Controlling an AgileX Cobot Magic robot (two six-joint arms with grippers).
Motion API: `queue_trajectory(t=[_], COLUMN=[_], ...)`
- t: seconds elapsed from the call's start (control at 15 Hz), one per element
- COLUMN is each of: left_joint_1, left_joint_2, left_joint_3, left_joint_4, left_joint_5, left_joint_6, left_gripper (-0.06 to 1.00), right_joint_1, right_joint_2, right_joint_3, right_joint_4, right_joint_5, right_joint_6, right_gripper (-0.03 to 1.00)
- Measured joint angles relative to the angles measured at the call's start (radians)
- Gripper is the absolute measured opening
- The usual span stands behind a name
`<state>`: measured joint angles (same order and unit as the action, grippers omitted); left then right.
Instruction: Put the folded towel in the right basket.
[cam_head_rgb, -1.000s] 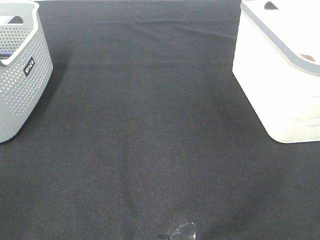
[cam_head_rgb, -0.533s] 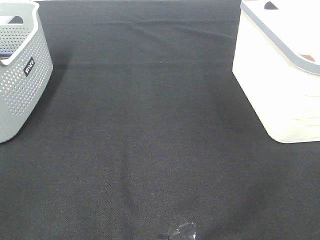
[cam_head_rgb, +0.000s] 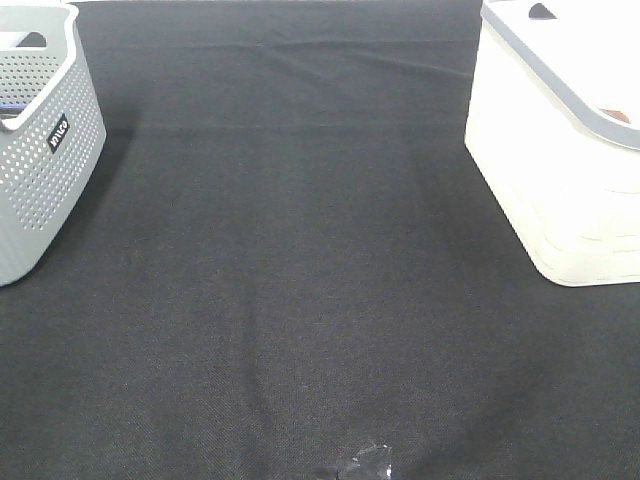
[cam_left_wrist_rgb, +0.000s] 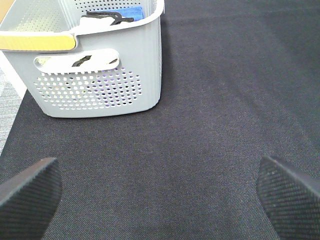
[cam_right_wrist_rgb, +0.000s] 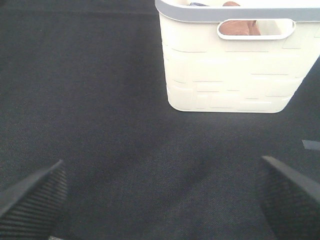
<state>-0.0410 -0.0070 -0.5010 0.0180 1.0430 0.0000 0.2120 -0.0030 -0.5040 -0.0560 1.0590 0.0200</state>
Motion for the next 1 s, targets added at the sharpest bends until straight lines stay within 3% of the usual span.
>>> queue_trajectory(t=[0.13,0.33,1.0], left_joint_1=[0.000,0.000,0.000], left_joint_2=[0.000,0.000,0.000], left_joint_3=[0.000,0.000,0.000], left_joint_4=[0.000,0.000,0.000], left_joint_5=[0.000,0.000,0.000], left_joint_6=[0.000,0.000,0.000], left_gripper=[0.99,0.99,0.99], right_joint_1=[-0.034,-0.224,-0.243], right_joint_2=[0.000,0.000,0.000], right_joint_3=[0.000,0.000,0.000], right_joint_4=[0.001,0.001,0.001], right_joint_5=[0.000,0.000,0.000], right_joint_6=[-0.001,-0.001,-0.001], right_gripper=[0.99,0.99,0.99])
